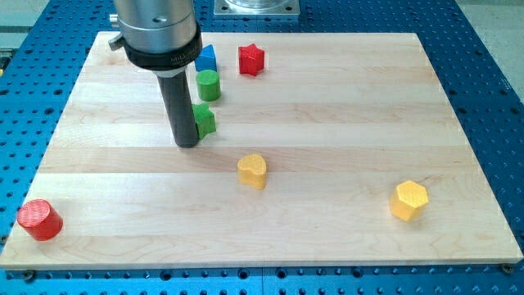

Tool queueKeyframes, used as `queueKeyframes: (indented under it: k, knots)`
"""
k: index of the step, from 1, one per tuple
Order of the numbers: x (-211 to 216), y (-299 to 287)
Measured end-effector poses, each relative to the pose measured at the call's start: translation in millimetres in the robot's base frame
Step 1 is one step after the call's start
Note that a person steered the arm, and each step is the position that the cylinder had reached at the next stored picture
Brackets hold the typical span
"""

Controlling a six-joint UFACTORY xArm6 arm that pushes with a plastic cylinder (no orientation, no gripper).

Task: Point your arm at the bottom center of the board

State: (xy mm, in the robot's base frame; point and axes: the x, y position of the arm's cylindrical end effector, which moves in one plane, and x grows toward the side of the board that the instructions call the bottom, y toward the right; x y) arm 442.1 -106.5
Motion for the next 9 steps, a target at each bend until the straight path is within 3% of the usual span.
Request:
queueKeyframes:
  k: [5, 8, 9]
  knots:
    - [15, -11]
    - [78, -32]
    - [132, 5]
